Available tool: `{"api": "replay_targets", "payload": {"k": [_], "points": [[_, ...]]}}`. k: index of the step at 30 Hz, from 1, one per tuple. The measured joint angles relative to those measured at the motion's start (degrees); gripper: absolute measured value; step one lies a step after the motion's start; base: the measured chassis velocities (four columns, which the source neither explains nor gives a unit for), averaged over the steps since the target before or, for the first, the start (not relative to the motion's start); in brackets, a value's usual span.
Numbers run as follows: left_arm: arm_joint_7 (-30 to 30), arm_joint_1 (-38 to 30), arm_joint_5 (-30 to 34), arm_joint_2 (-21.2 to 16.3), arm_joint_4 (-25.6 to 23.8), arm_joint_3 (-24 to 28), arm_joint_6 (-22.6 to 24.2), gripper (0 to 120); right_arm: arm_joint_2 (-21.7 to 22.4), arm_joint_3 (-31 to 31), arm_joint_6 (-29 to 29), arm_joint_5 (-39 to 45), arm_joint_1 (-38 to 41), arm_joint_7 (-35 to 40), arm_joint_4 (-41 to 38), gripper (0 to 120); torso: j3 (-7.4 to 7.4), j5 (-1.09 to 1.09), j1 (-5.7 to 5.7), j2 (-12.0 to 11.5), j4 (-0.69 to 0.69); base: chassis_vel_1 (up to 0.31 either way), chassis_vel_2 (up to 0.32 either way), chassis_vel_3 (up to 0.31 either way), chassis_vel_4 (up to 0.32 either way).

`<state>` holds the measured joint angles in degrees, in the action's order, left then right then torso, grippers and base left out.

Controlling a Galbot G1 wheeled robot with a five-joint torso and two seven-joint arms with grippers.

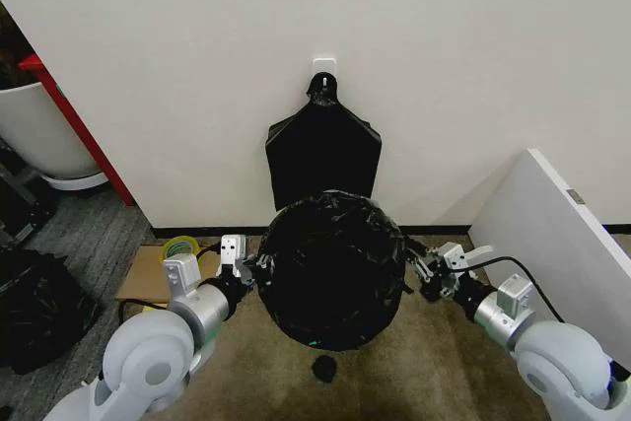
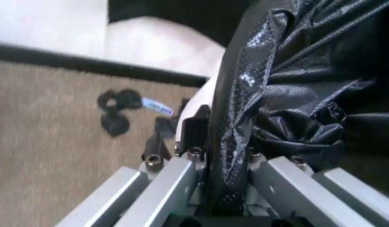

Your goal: Place the garbage bag over the trash bin.

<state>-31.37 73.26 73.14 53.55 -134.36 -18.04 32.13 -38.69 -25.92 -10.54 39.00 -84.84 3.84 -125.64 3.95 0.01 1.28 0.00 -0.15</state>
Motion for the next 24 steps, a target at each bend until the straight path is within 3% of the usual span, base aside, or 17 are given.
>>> {"api": "replay_targets", "payload": {"k": [6, 12, 16, 18, 24], "points": [[-5.4, 0.0, 1.2, 1.3, 1.8, 0.1, -0.6, 0, -1.6, -0.7, -4.8, 1.5, -0.3, 7.8, -3.7, 54, 0.00, -0.01, 0.00, 0.0, 0.01, 0.000, 0.000, 0.000, 0.000], [-7.6, 0.2, 2.0, 2.4, 2.8, 0.2, -1.1, 0, -2.2, -0.9, -7.0, 1.2, -0.9, 9.9, -9.6, 74, 0.00, -0.01, 0.00, 0.0, 0.01, 0.000, 0.000, 0.000, 0.000], [-7.2, -0.4, -2.9, 2.6, 4.6, 1.4, -1.9, 0, -2.8, -1.3, -8.5, 2.5, -1.8, 11.0, -14.3, 88, 0.00, -0.01, 0.00, 0.0, 0.00, 0.000, 0.000, 0.000, 0.000], [-6.3, -0.6, -8.5, 2.8, 5.7, 2.6, -3.2, 0, -2.9, -1.0, -10.1, 3.5, -1.6, 13.2, -17.0, 95, 0.00, -0.02, 0.00, 0.0, 0.00, 0.000, 0.000, 0.000, 0.000], [-4.8, -1.4, -16.8, 4.7, 6.6, 5.9, -6.0, 0, -2.8, 2.8, -13.3, 5.2, -0.9, 14.9, -18.0, 78, 0.00, 0.00, 0.00, 0.0, 0.02, 0.000, 0.000, 0.000, 0.000]]}}
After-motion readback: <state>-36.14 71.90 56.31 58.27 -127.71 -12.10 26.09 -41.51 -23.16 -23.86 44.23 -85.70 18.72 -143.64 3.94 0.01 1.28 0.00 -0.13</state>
